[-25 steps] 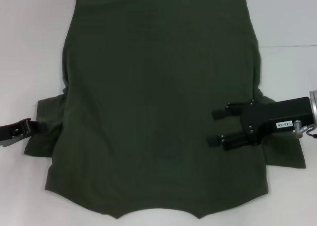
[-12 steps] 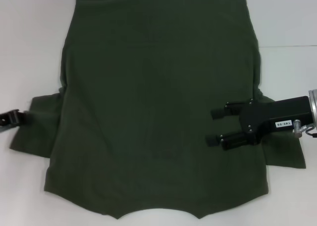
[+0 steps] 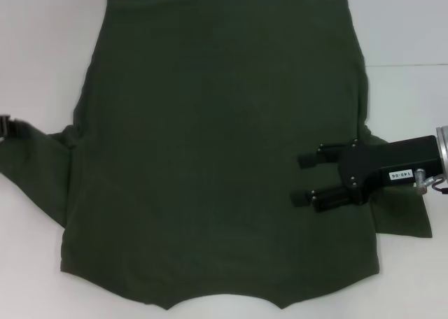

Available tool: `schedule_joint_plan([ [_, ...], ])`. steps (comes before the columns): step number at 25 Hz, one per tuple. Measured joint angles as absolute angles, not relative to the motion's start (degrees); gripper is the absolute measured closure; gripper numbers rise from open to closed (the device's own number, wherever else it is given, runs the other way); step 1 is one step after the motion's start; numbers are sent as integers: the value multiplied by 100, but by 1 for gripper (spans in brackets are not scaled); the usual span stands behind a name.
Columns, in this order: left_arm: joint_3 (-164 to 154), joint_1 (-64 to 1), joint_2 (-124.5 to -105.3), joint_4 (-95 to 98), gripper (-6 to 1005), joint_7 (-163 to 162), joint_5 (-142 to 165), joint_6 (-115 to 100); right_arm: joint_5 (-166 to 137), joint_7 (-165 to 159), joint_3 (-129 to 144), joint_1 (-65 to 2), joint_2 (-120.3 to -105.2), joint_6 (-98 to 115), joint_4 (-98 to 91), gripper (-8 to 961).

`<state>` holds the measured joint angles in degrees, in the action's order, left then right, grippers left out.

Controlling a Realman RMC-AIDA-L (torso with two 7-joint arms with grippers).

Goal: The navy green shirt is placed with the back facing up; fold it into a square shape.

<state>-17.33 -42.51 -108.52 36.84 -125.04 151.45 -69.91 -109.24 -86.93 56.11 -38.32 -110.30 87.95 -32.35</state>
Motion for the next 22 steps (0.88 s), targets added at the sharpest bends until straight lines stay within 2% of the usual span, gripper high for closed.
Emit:
schedule_joint_plan([
  [8,-2113,-4939,-10581,3909,993,-13098,15783,-7574,-10924,-8642,5615,-3832,-11039,8796,-3217,28],
  [17,-3423,-5472,-10515,4376,992,-14393,16042,-8268,-10925,-8580,5586,-3774,-11120,8743,-3218,29],
  [22,-3535,-5603,-10401,4581,992,-14683,16374,-8490,-10925,-8545,5574,-3760,-11123,8717,-3190,28],
])
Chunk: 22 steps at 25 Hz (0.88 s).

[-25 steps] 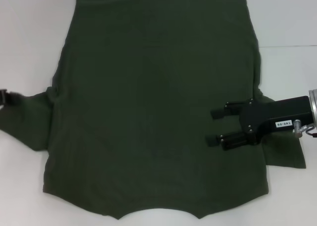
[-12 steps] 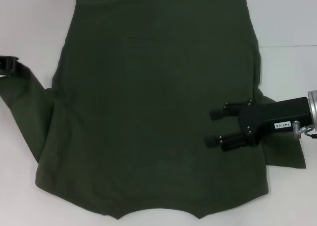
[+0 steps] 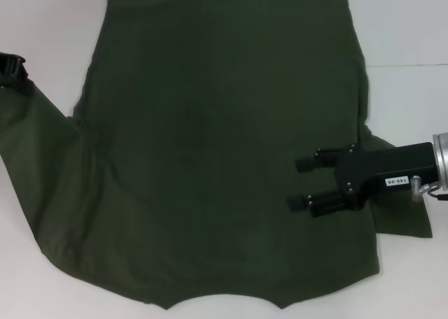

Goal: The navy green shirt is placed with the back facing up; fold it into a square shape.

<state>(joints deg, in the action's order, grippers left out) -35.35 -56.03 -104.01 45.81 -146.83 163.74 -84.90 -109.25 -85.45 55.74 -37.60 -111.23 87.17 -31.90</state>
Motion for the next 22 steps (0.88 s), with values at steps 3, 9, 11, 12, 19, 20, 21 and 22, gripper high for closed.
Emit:
schedule_joint_plan([
  [3,-3528,-5604,-10390,4621,992,-14719,16376,-8553,-10925,-8503,5572,-3750,-11133,8658,-3190,28],
  [9,-3634,-5790,-10351,4597,993,-14911,16376,-8714,-10925,-8481,5571,-3750,-11140,8583,-3190,28],
  [11,-3752,-5884,-10404,4584,993,-15062,16374,-8729,-10925,-8481,5572,-3751,-11140,8565,-3190,28],
  [12,-3830,-5932,-10450,4581,993,-15151,16372,-8727,-10925,-8481,5572,-3751,-11139,8556,-3191,28],
  [19,-4394,-6297,-11071,4408,990,-15685,16362,-8569,-10925,-8481,5572,-3734,-11146,8466,-3186,29],
  [20,-4458,-6352,-11141,4362,989,-15758,16362,-8517,-10925,-8481,5572,-3726,-11146,8450,-3186,29],
  [21,-4548,-6415,-11223,4286,988,-15846,16361,-8418,-10925,-8481,5572,-3720,-11147,8438,-3185,29],
  [22,-4603,-6463,-11274,4226,988,-15904,16362,-8334,-10925,-8481,5572,-3711,-11146,8433,-3184,29],
])
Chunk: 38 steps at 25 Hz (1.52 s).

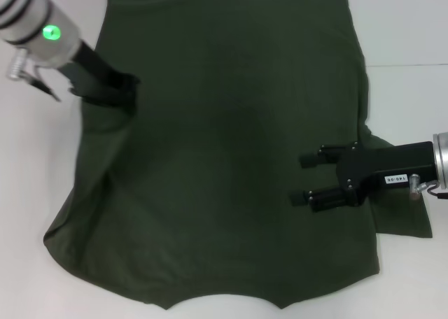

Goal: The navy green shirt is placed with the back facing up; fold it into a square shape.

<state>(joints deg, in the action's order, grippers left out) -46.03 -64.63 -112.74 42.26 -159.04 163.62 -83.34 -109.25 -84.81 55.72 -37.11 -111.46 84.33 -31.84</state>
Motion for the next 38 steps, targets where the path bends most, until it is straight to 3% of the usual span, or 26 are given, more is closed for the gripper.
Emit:
schedule_joint_plan([
  [5,-4700,-6671,-11527,3765,983,-16057,16358,-7669,-10925,-8477,5572,-3680,-11136,8424,-3181,29],
  [12,-4682,-6686,-11786,3562,856,-16181,16316,-7017,-10926,-8473,5572,-3641,-11103,8407,-3181,28],
  [19,-4676,-6613,-11730,3730,701,-16099,16305,-7121,-10931,-8472,5572,-3628,-11078,8367,-3182,28],
  [24,-4662,-6100,-11710,4160,560,-15518,15874,-7371,-10934,-8492,5534,-3628,-11051,8363,-3195,28],
  [29,-4656,-5498,-11655,4078,283,-14685,14815,-6955,-10935,-8484,5506,-3626,-11036,8334,-3196,28],
  [35,-4659,-5179,-11699,3887,83,-13134,14114,-6819,-11045,-8492,5494,-3663,-11035,8233,-3221,29],
  [38,-4665,-5065,-11786,3861,84,-12461,14044,-6768,-11065,-8504,5493,-3674,-11036,8217,-3221,29],
])
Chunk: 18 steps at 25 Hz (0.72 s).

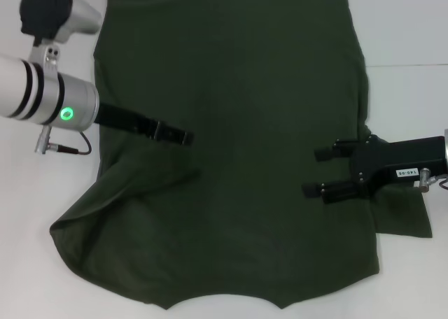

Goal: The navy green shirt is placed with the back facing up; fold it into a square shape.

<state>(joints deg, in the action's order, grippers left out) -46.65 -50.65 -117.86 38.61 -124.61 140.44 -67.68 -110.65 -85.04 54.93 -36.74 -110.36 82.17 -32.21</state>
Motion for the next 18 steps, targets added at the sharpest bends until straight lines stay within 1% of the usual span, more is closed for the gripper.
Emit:
schedule_joint_plan([
  [6,-4740,-4994,-11883,3670,85,-11813,14091,-6467,-11066,-8524,5493,-3665,-11039,8217,-3227,29],
  [18,-5212,-4962,-11884,3304,87,-11691,14119,-5990,-11065,-8527,5493,-3647,-11039,8218,-3219,28],
])
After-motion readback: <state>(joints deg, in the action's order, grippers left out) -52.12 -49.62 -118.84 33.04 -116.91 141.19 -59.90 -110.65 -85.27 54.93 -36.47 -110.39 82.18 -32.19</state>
